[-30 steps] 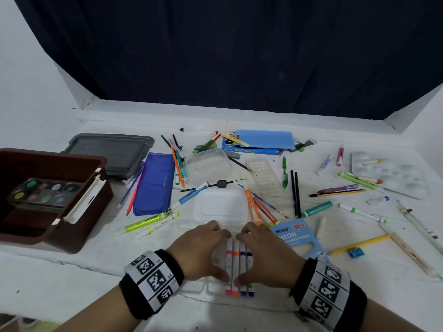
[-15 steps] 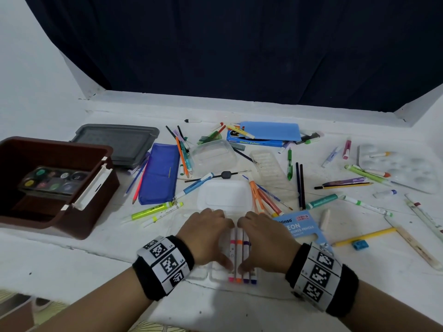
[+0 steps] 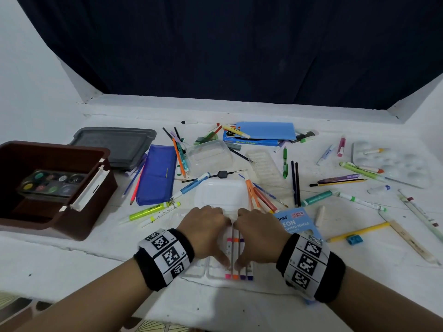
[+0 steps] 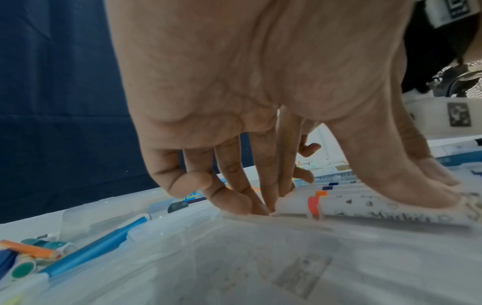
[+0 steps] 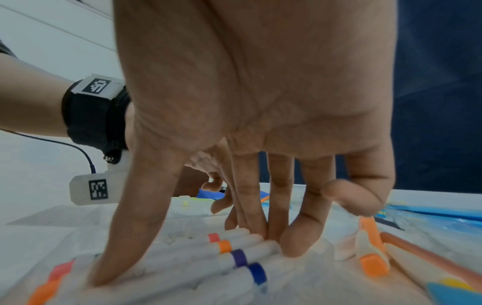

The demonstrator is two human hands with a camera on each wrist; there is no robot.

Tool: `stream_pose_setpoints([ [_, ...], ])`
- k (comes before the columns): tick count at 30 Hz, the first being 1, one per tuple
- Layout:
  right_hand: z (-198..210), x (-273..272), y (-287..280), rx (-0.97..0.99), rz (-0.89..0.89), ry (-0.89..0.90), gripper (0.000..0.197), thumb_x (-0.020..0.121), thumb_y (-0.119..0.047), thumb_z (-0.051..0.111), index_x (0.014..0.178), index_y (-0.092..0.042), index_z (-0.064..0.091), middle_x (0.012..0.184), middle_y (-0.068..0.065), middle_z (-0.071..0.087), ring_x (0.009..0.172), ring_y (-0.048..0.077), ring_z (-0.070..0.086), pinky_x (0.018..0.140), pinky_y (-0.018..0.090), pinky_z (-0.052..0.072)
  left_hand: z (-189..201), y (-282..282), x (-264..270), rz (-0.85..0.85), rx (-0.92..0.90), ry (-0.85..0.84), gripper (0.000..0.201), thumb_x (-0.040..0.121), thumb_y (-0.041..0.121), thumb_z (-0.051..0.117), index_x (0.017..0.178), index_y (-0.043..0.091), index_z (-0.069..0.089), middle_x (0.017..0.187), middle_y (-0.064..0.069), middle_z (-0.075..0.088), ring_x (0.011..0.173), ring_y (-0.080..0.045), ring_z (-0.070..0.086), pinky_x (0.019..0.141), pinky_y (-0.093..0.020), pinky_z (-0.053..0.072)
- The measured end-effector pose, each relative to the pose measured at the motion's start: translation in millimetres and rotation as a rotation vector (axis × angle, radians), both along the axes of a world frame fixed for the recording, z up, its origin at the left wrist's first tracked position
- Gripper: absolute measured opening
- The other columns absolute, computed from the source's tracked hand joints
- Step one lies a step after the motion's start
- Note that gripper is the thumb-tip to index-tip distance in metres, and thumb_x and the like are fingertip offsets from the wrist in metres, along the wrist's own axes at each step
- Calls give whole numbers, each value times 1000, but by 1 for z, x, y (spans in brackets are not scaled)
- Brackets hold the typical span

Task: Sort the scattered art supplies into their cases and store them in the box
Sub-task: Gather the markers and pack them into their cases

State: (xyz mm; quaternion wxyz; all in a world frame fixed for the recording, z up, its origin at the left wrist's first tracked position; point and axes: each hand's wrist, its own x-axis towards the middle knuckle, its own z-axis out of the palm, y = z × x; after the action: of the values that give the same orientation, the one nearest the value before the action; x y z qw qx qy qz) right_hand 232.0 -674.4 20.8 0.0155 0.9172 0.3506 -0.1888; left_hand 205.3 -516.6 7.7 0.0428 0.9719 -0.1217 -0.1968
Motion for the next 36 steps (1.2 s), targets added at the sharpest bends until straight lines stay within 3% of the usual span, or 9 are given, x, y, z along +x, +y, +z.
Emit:
stream_pose_setpoints([
  [5, -5, 3, -4, 39, 4, 1, 71, 60, -63, 83, 111, -20, 58, 101, -3, 50, 89, 16, 51, 75, 34, 40, -1, 2, -2, 6, -9, -3, 80, 58, 71, 80, 125, 33, 59, 113, 3, 58, 105, -18, 50, 87, -35, 44],
  [9, -12, 5, -10, 99, -17, 30, 80, 60, -68, 80, 122, -23, 58, 110, -4, 54, 98, 16, 52, 84, 35, 45, -2, 2, 0, 3, 16, -25, 85, 54, 75, 78, 126, 35, 59, 111, 4, 57, 103, -20, 50, 87, -36, 44],
  [14, -15, 6, -13, 105, -18, 31, 77, 62, -68, 78, 122, -25, 58, 112, -4, 55, 100, 15, 51, 90, 36, 45, -3, 3, 1, -7, 53, -48, 87, 53, 80, 74, 126, 36, 58, 109, 5, 58, 101, -19, 50, 84, -36, 42],
  [20, -7, 15, -6, 83, 46, 6, 75, 55, -65, 83, 117, -28, 60, 104, -7, 56, 97, 16, 52, 83, 36, 45, 1, 0, 3, 2, 62, -62, 85, 50, 80, 76, 119, 33, 60, 107, 4, 60, 100, -21, 53, 76, -33, 31],
  [23, -9, 15, -5, 103, 42, 22, 74, 55, -63, 85, 117, -28, 60, 103, -8, 56, 95, 14, 53, 85, 38, 47, -1, 2, 3, 6, 49, -62, 85, 51, 81, 74, 121, 35, 58, 108, 5, 59, 100, -20, 52, 78, -34, 35],
  [29, -18, 11, -29, 385, -49, 65, 50, 81, -54, 70, 122, -27, 60, 115, -8, 60, 105, 10, 54, 94, 34, 45, -3, 6, 5, -31, 42, -3, 83, 65, 81, 66, 131, 33, 53, 118, 6, 54, 107, -17, 48, 89, -35, 41],
  [31, -16, 10, -44, 565, -138, 20, 32, 87, -46, 66, 113, -28, 63, 107, -12, 62, 97, 3, 55, 87, 28, 47, 4, 8, 7, -17, -43, 0, 76, 71, 78, 64, 132, 35, 51, 119, 8, 54, 109, -15, 49, 90, -32, 42],
  [34, -10, 10, -72, 801, -230, -124, 7, 88, -28, 66, 93, -24, 63, 86, -14, 59, 77, 3, 56, 71, 23, 48, 18, 4, 12, 26, -240, -110, 46, 81, 72, 57, 115, 42, 56, 94, 16, 57, 85, -1, 52, 72, -21, 40],
  [36, -6, 9, -92, 852, -290, -211, 5, 88, -19, 66, 88, -23, 63, 80, -12, 58, 72, 6, 56, 66, 22, 47, 22, -8, 17, 68, -427, -261, 31, 85, 66, 54, 95, 38, 58, 67, 11, 53, 65, -7, 50, 59, -22, 38],
])
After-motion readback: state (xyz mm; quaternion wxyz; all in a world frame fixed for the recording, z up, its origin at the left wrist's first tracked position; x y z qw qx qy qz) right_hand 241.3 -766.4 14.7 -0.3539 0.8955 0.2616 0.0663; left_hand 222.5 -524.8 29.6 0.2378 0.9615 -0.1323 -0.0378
